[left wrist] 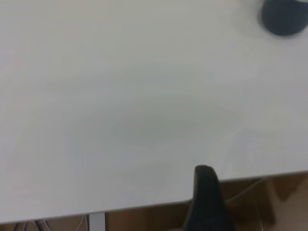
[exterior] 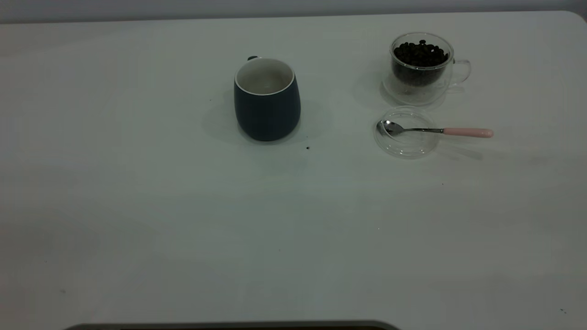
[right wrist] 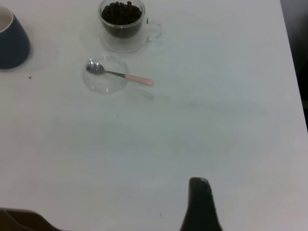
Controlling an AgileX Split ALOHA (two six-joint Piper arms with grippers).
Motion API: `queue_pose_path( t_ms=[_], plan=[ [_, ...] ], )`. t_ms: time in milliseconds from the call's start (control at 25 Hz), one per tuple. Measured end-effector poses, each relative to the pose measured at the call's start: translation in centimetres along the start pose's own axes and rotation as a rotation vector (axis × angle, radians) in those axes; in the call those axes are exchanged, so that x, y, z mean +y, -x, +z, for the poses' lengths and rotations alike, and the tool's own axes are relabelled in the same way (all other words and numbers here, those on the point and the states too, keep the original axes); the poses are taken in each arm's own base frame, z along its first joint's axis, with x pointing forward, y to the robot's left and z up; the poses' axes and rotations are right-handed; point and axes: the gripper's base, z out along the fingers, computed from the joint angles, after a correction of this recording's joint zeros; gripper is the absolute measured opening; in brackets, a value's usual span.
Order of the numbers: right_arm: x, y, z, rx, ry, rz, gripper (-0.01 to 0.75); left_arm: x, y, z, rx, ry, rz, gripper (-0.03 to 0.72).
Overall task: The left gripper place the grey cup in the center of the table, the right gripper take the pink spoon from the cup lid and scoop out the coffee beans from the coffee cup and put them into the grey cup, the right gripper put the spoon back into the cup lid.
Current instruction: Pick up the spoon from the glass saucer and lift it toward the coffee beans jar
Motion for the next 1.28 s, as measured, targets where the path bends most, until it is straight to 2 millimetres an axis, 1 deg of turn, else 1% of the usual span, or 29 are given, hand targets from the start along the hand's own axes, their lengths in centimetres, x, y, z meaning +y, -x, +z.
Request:
queue_pose_path(
  t_ms=[280,1280],
  plan=[
    [0.00,0.00,0.00,0.000,0.000,0.000,0.591,-0.04,-0.40,-0.34,-0.031,0.006,-0.002,0.586],
    [0.16,0.03,0.00,-0.003,0.018,0.017,0.591,-0.04,-0.41,-0.33,-0.030,0.006,-0.001,0.586]
  ],
)
